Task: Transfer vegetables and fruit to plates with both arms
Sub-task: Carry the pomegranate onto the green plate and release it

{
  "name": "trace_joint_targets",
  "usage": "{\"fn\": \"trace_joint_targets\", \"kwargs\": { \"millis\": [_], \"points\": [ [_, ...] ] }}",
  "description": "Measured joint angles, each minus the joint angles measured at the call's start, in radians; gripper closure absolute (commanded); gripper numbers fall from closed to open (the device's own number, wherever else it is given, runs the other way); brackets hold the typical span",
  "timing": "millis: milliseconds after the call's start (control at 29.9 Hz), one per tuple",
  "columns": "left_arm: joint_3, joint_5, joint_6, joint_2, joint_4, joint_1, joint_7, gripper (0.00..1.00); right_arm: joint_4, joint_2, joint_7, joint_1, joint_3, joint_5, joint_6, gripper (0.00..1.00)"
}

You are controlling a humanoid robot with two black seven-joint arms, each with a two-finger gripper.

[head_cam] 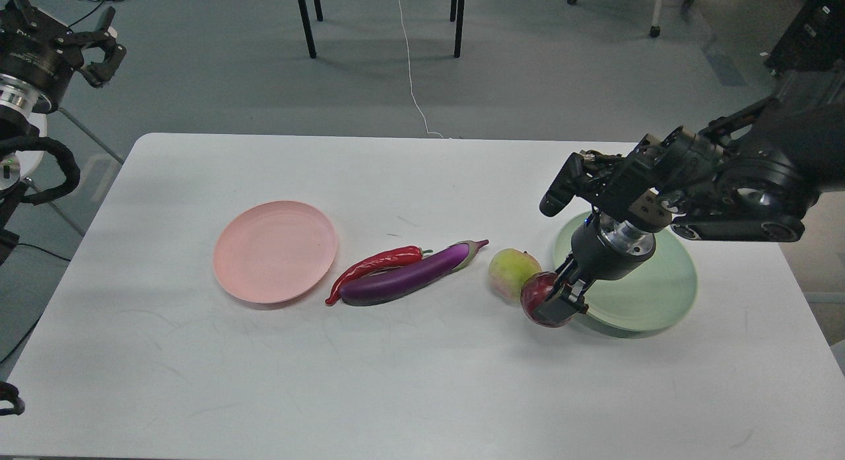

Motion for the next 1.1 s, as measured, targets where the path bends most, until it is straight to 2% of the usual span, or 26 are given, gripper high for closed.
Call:
{"fn": "trace_joint_targets", "kwargs": {
  "millis": [268,435,602,770,1104],
  "points": [
    [0.001,0.000,0.000,-0.003,0.000,-0.001,0.001,0.02,-0.043,-0.220,0.000,-0.034,-0.009,-0.015,0.000,0.44],
    [0.002,0.001,0.000,-0.008,-0.001,-0.002,0.002,0.02,-0.102,-0.307,0.000,-0.124,-0.012,-0.055,0.000,0.40],
    [0.006,0.001,0.000,-0.007,-0.002,-0.003,0.003,0.02,-0.174,-0.328,0.000,-0.226,-0.006,-0.064,-0.042,0.25],
    [0.007,0.002,0.000,-0.002,-0.002,-0.003,0.003,0.02,-0.161,-0.329,0.000,-0.232,0.010,-0.057,-0.072,0.07],
    [0.006,0.002,0.000,0.003,-0.002,-0.003,0.003,0.02,-0.135,-0.328,0.000,-0.162,0.041,-0.051,-0.065,0.04]
  ]
}}
